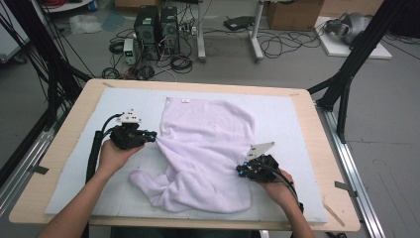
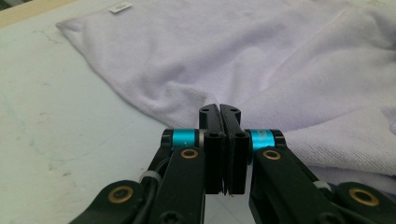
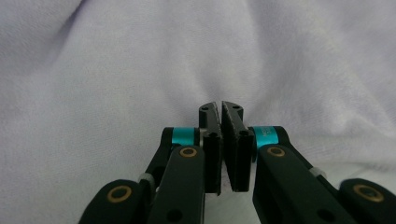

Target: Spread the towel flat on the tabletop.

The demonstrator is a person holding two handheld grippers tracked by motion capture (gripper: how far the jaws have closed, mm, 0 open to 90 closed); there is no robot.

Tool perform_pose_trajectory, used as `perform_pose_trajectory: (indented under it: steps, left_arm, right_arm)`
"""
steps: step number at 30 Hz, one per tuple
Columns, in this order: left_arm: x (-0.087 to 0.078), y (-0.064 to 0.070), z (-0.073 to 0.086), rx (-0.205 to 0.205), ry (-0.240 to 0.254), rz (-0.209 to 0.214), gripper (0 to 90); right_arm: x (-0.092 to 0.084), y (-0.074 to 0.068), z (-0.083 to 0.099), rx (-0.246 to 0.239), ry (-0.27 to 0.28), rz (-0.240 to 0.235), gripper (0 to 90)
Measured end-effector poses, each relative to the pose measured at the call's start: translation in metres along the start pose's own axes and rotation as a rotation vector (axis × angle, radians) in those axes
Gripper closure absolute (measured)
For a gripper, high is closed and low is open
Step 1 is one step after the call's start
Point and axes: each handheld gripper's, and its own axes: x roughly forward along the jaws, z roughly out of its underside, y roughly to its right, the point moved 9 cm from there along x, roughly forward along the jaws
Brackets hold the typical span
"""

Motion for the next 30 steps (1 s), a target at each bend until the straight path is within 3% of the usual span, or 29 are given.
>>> perform_pose_trajectory:
  steps: [2, 5, 8, 9, 11, 12, 14, 17, 20, 22, 23, 25, 28, 30]
  left_arm:
    - [-0.004, -0.006, -0.005, 0.000, 0.012, -0.019, 88.0]
    - [-0.005, -0.017, -0.011, 0.006, 0.016, -0.072, 88.0]
    - [0.007, -0.031, -0.015, -0.035, 0.013, -0.118, 87.7]
    - [0.010, -0.033, -0.014, -0.035, -0.001, -0.126, 85.5]
    - [0.016, -0.035, -0.013, -0.024, -0.018, -0.145, 78.8]
    - [0.016, -0.034, -0.012, -0.033, -0.016, -0.128, 74.7]
    - [0.013, -0.031, -0.011, -0.029, -0.019, -0.104, 67.3]
    - [0.004, -0.022, -0.010, -0.016, 0.004, -0.067, 63.3]
    - [-0.002, -0.006, -0.004, 0.024, 0.001, -0.033, 62.4]
    - [-0.003, 0.009, 0.002, 0.055, -0.001, -0.004, 62.4]
    - [-0.003, 0.014, 0.004, 0.061, -0.002, 0.007, 62.7]
    - [-0.002, 0.031, 0.012, 0.077, -0.008, 0.060, 65.1]
    - [-0.002, 0.055, 0.022, 0.117, -0.025, 0.154, 76.7]
    - [-0.002, 0.070, 0.027, 0.130, -0.027, 0.211, 78.4]
  right_arm:
    - [-0.005, 0.009, -0.011, -0.007, 0.025, 0.035, 86.9]
    - [-0.017, 0.033, -0.031, 0.028, 0.094, 0.090, 86.9]
    - [-0.019, 0.062, -0.043, 0.085, 0.132, 0.126, 86.8]
    - [-0.015, 0.072, -0.045, 0.117, 0.134, 0.129, 86.4]
    - [-0.007, 0.080, -0.043, 0.132, 0.108, 0.140, 84.5]
    - [-0.004, 0.081, -0.042, 0.130, 0.094, 0.142, 81.5]
    - [-0.002, 0.078, -0.040, 0.144, 0.089, 0.118, 73.5]
    - [-0.008, 0.065, -0.041, 0.117, 0.117, 0.099, 68.2]
    - [-0.016, 0.046, -0.040, 0.092, 0.130, 0.066, 63.6]
    - [-0.018, 0.031, -0.038, 0.070, 0.094, 0.043, 60.8]
    - [-0.022, 0.022, -0.039, 0.031, 0.113, 0.054, 60.8]
    - [-0.026, 0.008, -0.038, 0.014, 0.141, 0.037, 60.4]
    - [-0.027, -0.009, -0.031, 0.010, 0.154, 0.003, 59.8]
    - [-0.025, -0.018, -0.024, 0.002, 0.153, -0.015, 59.7]
